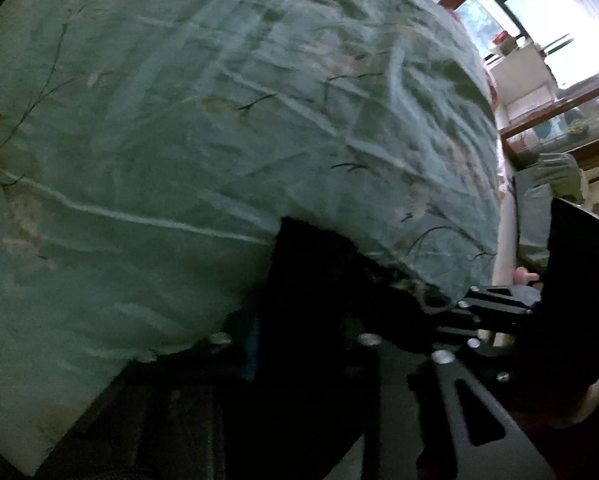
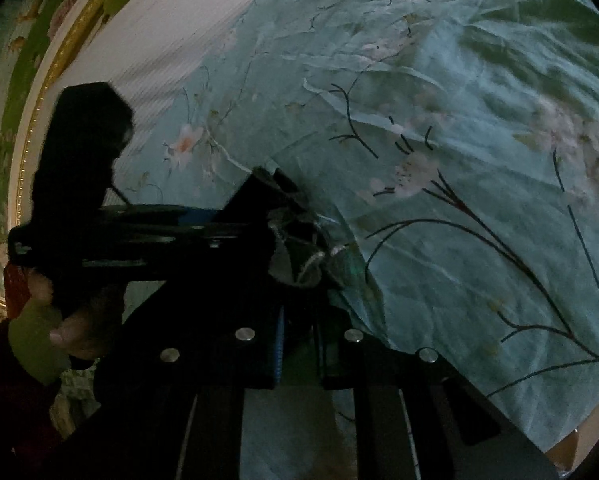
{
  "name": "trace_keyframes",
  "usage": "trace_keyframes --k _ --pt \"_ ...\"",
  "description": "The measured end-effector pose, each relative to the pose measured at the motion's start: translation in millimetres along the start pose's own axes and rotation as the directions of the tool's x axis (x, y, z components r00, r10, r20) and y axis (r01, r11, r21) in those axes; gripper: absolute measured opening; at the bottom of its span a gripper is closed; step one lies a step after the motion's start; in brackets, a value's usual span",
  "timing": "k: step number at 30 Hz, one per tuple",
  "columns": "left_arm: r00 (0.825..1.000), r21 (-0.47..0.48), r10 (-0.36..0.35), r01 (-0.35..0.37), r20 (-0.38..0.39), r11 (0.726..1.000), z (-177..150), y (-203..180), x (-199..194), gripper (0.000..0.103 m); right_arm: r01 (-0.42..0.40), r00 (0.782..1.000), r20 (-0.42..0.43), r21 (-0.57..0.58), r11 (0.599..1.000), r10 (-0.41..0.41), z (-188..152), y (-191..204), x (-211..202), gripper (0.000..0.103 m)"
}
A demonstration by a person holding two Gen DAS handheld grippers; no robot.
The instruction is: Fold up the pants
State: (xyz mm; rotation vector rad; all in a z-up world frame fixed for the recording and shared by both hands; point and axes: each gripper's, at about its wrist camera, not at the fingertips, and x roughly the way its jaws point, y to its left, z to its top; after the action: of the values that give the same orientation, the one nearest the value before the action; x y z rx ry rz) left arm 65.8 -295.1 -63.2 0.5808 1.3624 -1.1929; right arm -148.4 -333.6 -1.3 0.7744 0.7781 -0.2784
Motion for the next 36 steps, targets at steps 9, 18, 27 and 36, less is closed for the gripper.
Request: trace_keyframes --k 9,18,27,36 --pt "0.989 -0.039 -0.027 0.033 0.143 0.999 -19 5 -54 0.01 -0.131 0.991 0.012 -0.066 0.989 0.132 8 19 -15 0.013" --pt "0.944 -0.136 0.003 0.044 0.329 0.99 -76 26 -143 0.01 -0.403 0.915 -0.069 -0.126 0.906 0.398 20 79 -23 0.013" --pt "0.897 -0.266 0.066 0.059 0.437 0.962 -154 63 -197 0.01 -0.504 0.859 -0.222 -0.209 0.838 0.462 7 152 5 0.014" --pt "0.89 -0.384 0.119 0.068 0.441 0.921 -225 102 -200 0.01 -0.541 0.822 -0.367 -0.264 0.799 0.435 -25 197 51 0.014"
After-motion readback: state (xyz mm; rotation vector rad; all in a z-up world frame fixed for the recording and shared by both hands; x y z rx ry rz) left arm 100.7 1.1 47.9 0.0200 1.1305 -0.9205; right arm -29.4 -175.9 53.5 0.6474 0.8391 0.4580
